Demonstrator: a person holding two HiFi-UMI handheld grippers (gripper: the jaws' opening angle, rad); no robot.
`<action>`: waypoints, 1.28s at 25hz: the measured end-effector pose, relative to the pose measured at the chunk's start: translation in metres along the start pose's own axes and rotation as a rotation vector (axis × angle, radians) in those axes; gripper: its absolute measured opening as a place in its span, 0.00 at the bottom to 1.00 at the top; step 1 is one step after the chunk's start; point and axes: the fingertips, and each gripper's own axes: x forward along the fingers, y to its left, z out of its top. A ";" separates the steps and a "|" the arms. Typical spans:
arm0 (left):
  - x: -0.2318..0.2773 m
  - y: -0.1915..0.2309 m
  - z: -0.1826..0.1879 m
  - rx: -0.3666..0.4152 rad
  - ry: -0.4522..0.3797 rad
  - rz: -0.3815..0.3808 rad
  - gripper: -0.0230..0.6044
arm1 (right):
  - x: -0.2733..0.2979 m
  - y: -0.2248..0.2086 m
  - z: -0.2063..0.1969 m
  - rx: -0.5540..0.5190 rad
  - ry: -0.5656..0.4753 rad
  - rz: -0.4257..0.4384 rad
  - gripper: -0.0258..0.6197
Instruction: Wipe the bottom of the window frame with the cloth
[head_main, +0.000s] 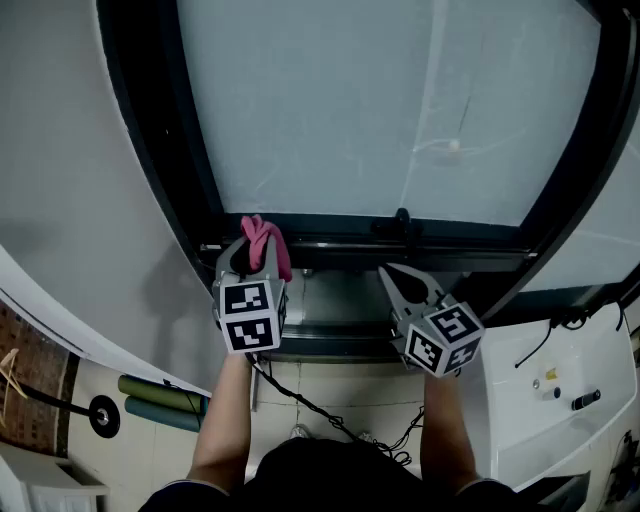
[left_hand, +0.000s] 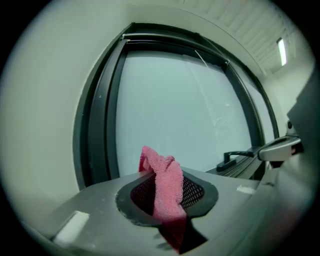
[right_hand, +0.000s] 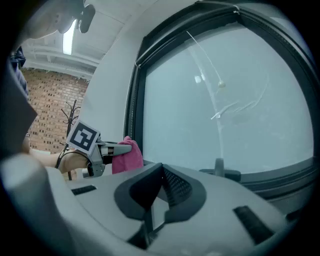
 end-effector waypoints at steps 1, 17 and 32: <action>0.005 0.012 -0.002 0.009 -0.002 0.032 0.17 | 0.005 0.002 -0.002 0.002 0.003 0.001 0.04; 0.063 0.076 -0.075 0.119 0.110 0.220 0.17 | 0.020 -0.009 -0.018 0.014 0.059 -0.051 0.04; 0.077 -0.055 -0.061 0.164 0.050 0.063 0.17 | -0.053 -0.064 -0.021 0.022 0.058 -0.175 0.04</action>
